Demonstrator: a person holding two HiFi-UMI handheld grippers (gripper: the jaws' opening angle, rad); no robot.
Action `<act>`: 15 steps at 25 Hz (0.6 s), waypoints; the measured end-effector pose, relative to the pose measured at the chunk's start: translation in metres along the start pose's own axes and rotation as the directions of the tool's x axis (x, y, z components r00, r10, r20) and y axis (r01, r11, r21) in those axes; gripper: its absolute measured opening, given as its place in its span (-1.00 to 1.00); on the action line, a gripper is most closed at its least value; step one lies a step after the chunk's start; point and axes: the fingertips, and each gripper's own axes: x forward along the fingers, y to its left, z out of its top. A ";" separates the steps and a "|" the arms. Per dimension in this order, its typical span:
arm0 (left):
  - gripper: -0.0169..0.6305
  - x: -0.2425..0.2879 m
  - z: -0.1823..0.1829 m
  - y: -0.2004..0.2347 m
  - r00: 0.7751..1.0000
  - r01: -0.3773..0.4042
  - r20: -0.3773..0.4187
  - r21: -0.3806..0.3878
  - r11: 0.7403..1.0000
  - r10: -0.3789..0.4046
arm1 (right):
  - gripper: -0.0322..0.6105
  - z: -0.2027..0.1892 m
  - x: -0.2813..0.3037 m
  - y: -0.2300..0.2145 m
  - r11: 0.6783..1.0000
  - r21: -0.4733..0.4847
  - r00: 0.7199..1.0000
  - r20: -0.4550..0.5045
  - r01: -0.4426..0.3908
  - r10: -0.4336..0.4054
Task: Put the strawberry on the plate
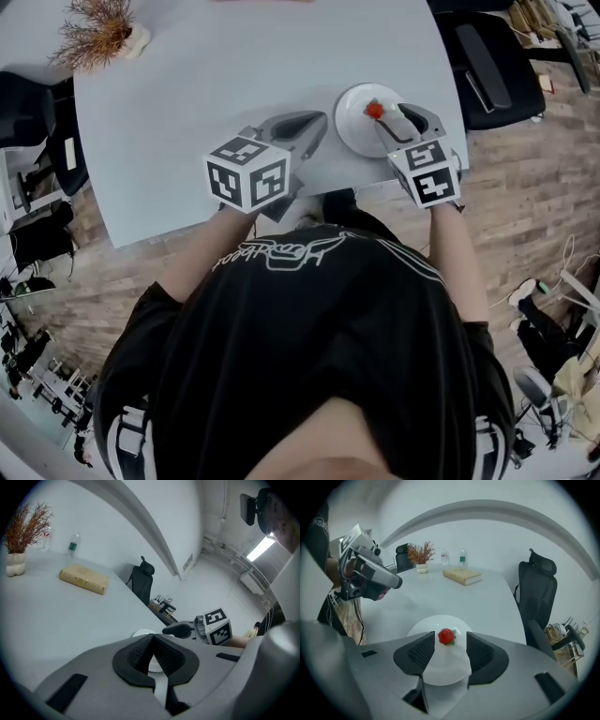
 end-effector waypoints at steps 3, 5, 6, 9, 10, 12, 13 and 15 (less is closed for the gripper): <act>-0.93 -0.007 0.002 -0.015 1.000 0.022 0.002 0.031 0.999 -0.022 | -0.35 0.005 -0.022 0.000 0.998 0.034 0.998 0.043 0.046 -0.047; -0.93 -0.013 0.004 -0.027 0.999 0.037 0.001 0.057 0.998 -0.037 | -0.35 0.010 -0.040 0.003 0.995 0.046 0.993 0.075 0.085 -0.088; -0.93 -0.017 0.006 -0.032 0.999 0.048 0.000 0.071 0.996 -0.049 | -0.35 0.013 -0.050 0.005 0.993 0.057 0.990 0.098 0.099 -0.104; -0.93 -0.030 0.009 -0.056 0.995 0.103 -0.001 0.116 0.988 -0.104 | -0.36 0.025 -0.083 0.015 0.987 0.103 0.974 0.175 0.125 -0.142; -0.93 -0.034 0.009 -0.064 0.992 0.122 -0.003 0.131 0.984 -0.122 | -0.38 0.029 -0.094 0.019 0.984 0.114 0.968 0.198 0.136 -0.157; -0.93 -0.045 0.010 -0.081 0.988 0.152 -0.006 0.157 0.976 -0.153 | -0.55 0.035 -0.118 0.027 0.978 0.129 0.951 0.243 0.165 -0.193; -0.93 -0.051 0.010 -0.088 0.986 0.165 -0.006 0.170 0.972 -0.166 | -0.61 0.037 -0.130 0.032 0.974 0.136 0.941 0.263 0.180 -0.211; -0.93 -0.063 0.007 -0.103 0.981 0.191 -0.005 0.195 0.962 -0.194 | -0.73 0.039 -0.151 0.045 0.968 0.150 0.923 0.301 0.203 -0.241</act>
